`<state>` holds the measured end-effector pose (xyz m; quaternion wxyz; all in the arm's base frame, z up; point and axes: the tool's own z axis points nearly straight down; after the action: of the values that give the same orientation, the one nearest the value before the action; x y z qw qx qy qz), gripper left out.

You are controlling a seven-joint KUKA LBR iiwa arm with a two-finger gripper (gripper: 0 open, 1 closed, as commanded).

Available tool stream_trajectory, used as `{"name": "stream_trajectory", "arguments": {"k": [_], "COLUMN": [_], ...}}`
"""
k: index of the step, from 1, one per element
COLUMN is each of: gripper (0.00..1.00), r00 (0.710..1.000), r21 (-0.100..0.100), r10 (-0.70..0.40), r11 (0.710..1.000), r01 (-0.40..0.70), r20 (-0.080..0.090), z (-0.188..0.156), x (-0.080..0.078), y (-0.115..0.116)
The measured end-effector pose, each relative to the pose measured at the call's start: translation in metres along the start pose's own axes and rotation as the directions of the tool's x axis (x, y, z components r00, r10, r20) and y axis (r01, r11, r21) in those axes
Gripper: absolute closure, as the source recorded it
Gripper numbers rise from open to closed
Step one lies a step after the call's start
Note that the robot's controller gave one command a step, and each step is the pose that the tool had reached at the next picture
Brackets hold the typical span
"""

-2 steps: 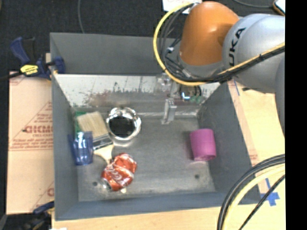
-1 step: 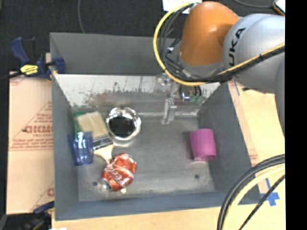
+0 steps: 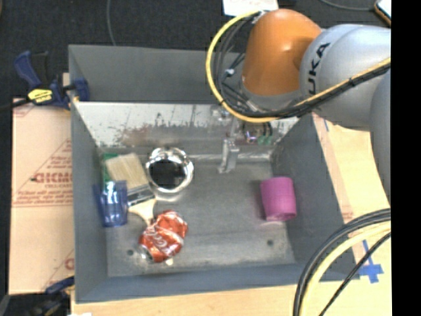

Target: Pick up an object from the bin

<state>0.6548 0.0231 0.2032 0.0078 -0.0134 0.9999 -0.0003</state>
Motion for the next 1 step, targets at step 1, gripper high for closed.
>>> {"name": "stream_trajectory", "arguments": {"k": [1], "gripper": [0.00], "r00": [0.990], "r21": [-0.001], "r10": [-0.138], "r11": [0.990], "r01": [0.138], "r20": [-0.004], "z": [-0.0379], "x": [0.0252], "y": [-0.0238]}}
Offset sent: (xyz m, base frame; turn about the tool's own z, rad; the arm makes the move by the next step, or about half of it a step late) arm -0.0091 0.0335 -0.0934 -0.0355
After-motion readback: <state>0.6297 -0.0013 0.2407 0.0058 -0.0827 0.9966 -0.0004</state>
